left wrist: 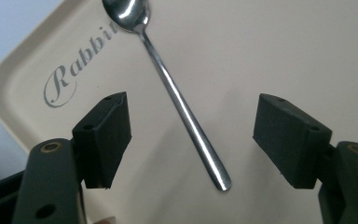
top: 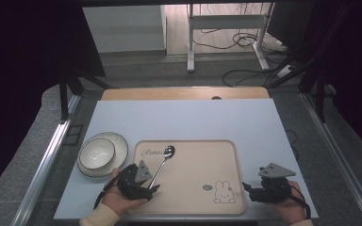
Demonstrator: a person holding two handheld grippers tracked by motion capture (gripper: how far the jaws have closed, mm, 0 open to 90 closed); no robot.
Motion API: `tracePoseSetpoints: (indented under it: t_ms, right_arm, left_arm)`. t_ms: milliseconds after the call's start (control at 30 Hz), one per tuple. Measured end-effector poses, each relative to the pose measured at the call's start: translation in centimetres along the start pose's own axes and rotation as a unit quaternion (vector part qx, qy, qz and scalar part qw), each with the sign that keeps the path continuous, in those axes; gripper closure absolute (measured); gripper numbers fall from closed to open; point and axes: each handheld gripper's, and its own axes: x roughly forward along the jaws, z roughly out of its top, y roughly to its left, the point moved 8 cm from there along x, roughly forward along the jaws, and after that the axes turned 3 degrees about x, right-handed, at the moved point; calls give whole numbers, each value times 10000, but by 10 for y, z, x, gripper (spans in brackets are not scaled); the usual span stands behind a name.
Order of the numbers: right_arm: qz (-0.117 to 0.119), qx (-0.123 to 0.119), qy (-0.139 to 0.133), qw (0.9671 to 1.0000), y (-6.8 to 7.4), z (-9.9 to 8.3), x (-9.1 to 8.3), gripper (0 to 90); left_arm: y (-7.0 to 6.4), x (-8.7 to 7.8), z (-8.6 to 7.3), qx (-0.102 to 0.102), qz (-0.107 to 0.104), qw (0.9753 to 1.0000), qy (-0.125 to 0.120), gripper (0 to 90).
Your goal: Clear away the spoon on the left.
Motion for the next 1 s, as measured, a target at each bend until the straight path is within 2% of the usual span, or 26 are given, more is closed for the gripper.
tracePoseSetpoints:
  t_ms: [33,467,500,667,900,1000]
  right_arm:
    - [-3,4,-6,10000,0,0,0,173]
    - [22,-16,-23,10000,0,2,1,173]
    - [26,-22,-21,10000,0,1,1,173]
    - [7,-13,-33,10000,0,1,0,173]
    - [-17,-5,-43,10000,0,1,-1,173]
    - [-21,0,-32,10000,-1,0,-1,173]
  left_arm:
    - [1,0,0,-68,7,10000,-26,269]
    - [10,-9,-1,-191,220,9995,-112,250]
    - [10,-9,-1,-262,227,9993,-152,249]
    - [13,-14,-1,-275,300,9990,-206,249]
    - [20,-26,-6,-320,438,9981,-298,249]
    - [23,-40,-11,-381,590,9967,-400,248]
